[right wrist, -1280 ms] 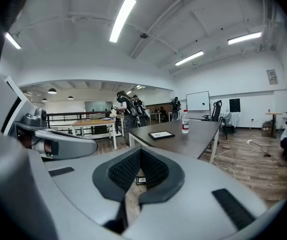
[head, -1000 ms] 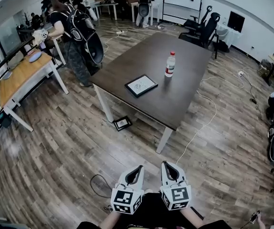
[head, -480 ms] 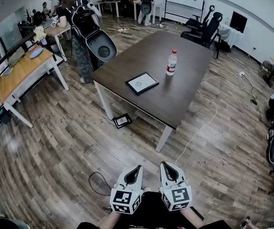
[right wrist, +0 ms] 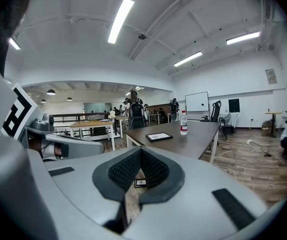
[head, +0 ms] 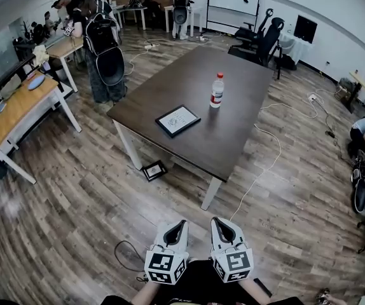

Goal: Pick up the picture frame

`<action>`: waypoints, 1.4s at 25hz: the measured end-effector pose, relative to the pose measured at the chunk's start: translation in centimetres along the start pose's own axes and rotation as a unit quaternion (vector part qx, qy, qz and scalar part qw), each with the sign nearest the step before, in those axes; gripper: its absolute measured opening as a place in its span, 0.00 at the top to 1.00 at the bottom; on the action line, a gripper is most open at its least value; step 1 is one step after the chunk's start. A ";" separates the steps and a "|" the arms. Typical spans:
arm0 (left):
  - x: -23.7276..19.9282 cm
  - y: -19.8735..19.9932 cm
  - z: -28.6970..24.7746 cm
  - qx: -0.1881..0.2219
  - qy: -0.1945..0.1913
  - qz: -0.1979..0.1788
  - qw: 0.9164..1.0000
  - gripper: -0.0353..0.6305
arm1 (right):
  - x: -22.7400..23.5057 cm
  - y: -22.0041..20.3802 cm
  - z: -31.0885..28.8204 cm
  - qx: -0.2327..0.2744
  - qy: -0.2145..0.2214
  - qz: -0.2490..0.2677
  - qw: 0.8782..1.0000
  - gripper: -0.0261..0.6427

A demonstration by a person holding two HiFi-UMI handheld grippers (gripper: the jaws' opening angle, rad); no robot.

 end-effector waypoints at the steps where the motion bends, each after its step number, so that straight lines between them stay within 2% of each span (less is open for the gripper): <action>1: -0.3 0.1 -0.4 -0.002 -0.002 0.000 1.000 0.93 | 0.1 0.0 -0.5 -0.002 -0.001 -0.003 1.000 0.95; 8: -3.5 2.0 -3.5 -0.012 -0.003 0.009 1.000 0.93 | 0.7 1.0 -5.1 -0.032 0.003 0.003 0.999 0.95; 17: -10.0 5.6 -6.6 -0.020 -0.011 0.005 1.000 0.93 | 0.5 4.7 -12.2 -0.039 -0.005 -0.012 0.999 0.95; 23: -14.9 8.1 -9.2 -0.020 -0.034 0.001 0.999 0.93 | -0.7 5.9 -17.2 -0.062 -0.018 -0.019 0.998 0.95; 31: -21.0 11.2 -11.2 -0.015 -0.062 -0.013 0.998 0.93 | -2.1 9.1 -23.3 -0.055 -0.044 -0.030 0.997 0.95; 35: -23.4 12.0 -12.0 -0.026 -0.065 -0.016 0.997 0.93 | -2.3 9.6 -25.6 -0.059 -0.053 -0.049 0.996 0.95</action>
Point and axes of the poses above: the fingertips, and each gripper's own axes: z backward along the fingers, x to its right, y out of its top, the point moved 1 cm from there along z, backward along the fingers, and after that the axes turned 12 degrees about -x, right-handed, at the moved point
